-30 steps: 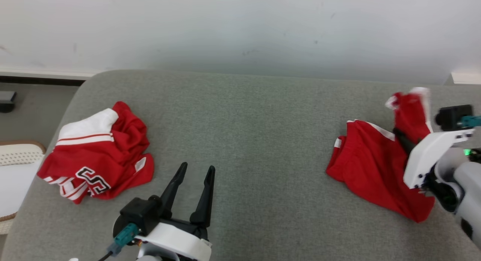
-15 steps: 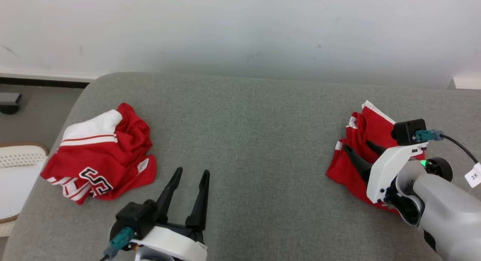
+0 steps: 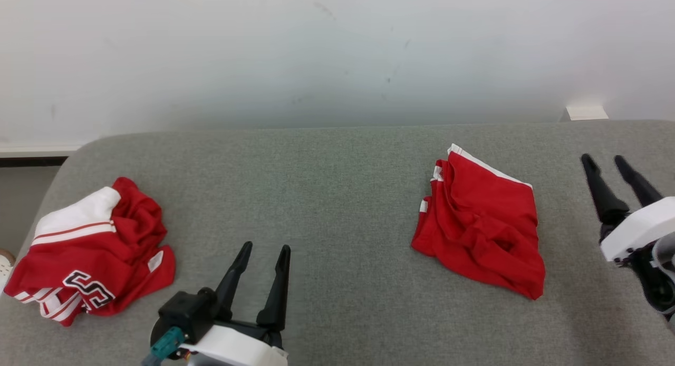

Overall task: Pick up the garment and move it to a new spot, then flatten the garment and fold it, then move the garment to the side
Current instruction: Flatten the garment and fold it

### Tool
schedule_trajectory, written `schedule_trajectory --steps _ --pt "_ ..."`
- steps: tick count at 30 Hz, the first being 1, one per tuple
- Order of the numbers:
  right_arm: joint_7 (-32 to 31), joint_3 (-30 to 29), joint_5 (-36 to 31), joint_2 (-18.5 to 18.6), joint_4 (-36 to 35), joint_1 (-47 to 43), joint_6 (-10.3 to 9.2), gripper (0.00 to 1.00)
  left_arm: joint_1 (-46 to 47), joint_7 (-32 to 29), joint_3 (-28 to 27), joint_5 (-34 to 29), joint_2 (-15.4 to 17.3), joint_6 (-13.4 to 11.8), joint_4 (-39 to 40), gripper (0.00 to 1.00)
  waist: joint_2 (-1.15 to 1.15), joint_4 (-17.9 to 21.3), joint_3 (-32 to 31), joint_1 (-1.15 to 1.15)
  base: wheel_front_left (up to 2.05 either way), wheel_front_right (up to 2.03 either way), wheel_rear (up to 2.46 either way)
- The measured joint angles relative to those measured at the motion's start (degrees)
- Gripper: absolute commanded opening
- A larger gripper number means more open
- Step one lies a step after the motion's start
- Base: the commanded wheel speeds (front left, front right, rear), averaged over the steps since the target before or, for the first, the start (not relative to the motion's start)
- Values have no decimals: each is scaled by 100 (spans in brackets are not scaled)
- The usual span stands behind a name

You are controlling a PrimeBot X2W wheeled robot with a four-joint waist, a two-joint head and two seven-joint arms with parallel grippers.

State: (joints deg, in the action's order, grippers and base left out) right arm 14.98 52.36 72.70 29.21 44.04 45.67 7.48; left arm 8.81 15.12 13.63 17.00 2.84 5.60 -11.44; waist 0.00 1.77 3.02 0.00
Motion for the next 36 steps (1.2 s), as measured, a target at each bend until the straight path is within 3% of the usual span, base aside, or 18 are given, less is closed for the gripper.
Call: schedule_trajectory --steps 4,10,11,12,13,18,23,31,36 --pt "8 -994 -554 75 48 -380 0 100 -4 0 22 2 -2 0 27 100 0 99 37 0 0 0 0" --pt "7 -1913 -1427 -390 256 -845 0 100 29 0 109 18 -3 18 -2 100 0 56 113 0 0 0 0" --pt "7 -2007 -1523 -476 267 -888 0 94 36 0 129 23 -4 19 -13 100 0 27 120 0 0 0 0" --pt "7 -2091 -1594 -564 292 -926 0 38 43 0 141 36 -4 21 -20 100 0 -6 128 0 0 0 0" --pt "7 -2139 -1647 -638 327 -953 0 0 55 0 156 73 -4 25 -26 100 0 -43 137 0 0 0 0" --pt "5 -2215 -1786 -935 838 -912 0 0 104 0 211 144 -3 23 -51 100 0 -275 182 0 0 0 0" --pt "-435 -2271 -1625 -1202 1401 -593 0 0 135 0 253 186 -3 13 -66 100 0 -526 218 0 0 0 0" --pt "-2130 -2366 -692 -1304 1511 -332 0 0 157 0 311 225 -4 7 -90 100 0 -833 286 0 0 0 0" --pt "-2932 -2339 -127 -1380 1035 -599 0 0 147 0 315 243 -3 -36 -102 100 0 -918 259 0 0 0 0"
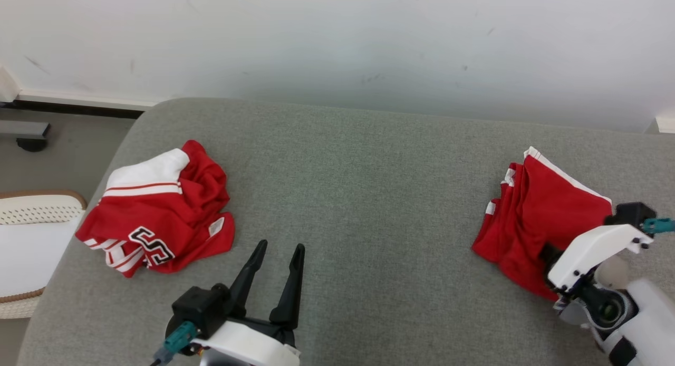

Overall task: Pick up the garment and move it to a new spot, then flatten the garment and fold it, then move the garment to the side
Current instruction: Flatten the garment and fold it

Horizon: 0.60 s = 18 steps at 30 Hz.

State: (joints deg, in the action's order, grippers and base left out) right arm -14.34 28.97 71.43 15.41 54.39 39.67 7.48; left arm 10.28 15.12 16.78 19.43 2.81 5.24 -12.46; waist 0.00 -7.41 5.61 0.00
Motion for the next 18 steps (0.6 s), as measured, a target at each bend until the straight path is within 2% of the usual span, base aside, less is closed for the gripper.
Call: schedule_trajectory --steps 5,11,15,18 --pt "-267 210 330 -268 -893 -466 0 0 -31 0 -88 -10 0 -23 15 100 0 41 2 0 0 0 0" --pt "5 656 308 -638 -1617 -828 -1 0 -9 0 -122 -82 -2 -13 8 100 0 234 24 0 0 0 0" --pt "369 811 227 -579 -2158 -893 0 0 1 0 -169 -141 -2 2 23 100 0 362 -6 0 0 0 0" --pt "724 809 146 -310 -2532 -956 -1 0 -13 0 -208 -164 -2 3 32 100 0 452 -56 0 0 0 0"
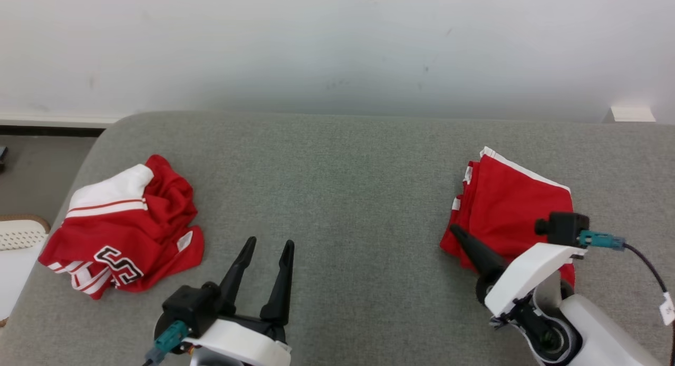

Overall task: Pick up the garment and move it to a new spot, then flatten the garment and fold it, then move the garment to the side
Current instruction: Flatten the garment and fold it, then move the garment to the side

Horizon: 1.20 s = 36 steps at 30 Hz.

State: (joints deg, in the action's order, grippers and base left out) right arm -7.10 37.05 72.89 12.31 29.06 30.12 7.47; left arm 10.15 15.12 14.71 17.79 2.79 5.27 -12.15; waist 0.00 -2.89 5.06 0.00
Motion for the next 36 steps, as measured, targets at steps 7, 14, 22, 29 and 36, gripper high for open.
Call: schedule_trajectory --steps 7,14,22,29,36 --pt "981 -182 -584 811 -631 -108 1 98 -25 0 -156 -21 0 0 35 100 0 209 -130 0 0 0 0" --pt "1872 -457 -1437 1391 -1011 -332 1 100 -80 0 -437 -87 0 19 38 100 0 446 -216 0 0 0 0" --pt "2196 -1596 -2777 1166 -1233 -1223 1 100 -176 0 -747 -236 2 32 18 100 0 661 -338 0 0 0 0" --pt "2226 -3030 -4227 348 -1940 -2349 1 100 -272 0 -855 -460 0 31 108 100 0 741 -358 0 0 0 0" --pt "2226 -3326 -4880 -152 -2106 -2683 1 100 -417 0 -889 -604 0 -2 180 100 0 757 -368 0 0 0 0"
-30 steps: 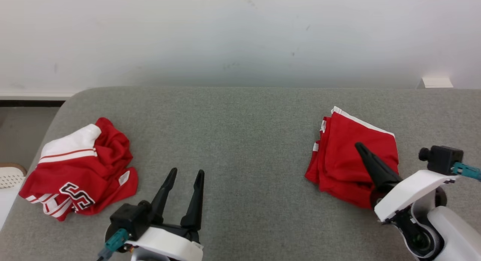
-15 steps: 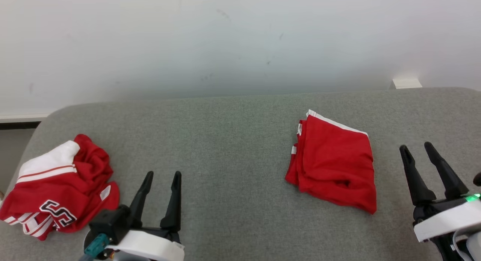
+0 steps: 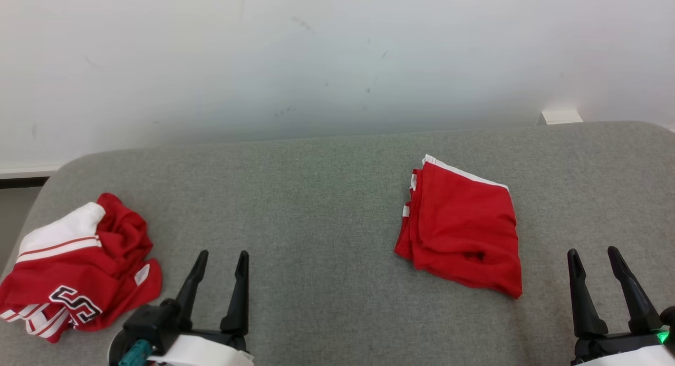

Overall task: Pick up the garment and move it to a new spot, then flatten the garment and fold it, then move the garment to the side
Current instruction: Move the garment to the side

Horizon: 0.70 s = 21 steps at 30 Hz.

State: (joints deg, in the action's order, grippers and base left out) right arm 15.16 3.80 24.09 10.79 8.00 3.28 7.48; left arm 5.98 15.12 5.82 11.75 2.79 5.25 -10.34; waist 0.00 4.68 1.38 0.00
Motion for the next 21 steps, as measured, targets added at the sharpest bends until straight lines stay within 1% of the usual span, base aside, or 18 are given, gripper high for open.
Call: schedule_trajectory --steps 13,18,21 --pt "0 -26 -91 -24 83 -4 0 100 -38 0 82 -41 1 -74 -5 100 0 -95 -81 0 0 0 0" --pt "0 48 -45 7 248 30 0 100 -38 0 101 -40 0 -75 -5 100 0 -145 -62 0 0 0 0" --pt "-47 132 67 63 430 216 0 100 -37 0 107 -38 0 -75 7 100 0 -186 -23 1 0 0 0"
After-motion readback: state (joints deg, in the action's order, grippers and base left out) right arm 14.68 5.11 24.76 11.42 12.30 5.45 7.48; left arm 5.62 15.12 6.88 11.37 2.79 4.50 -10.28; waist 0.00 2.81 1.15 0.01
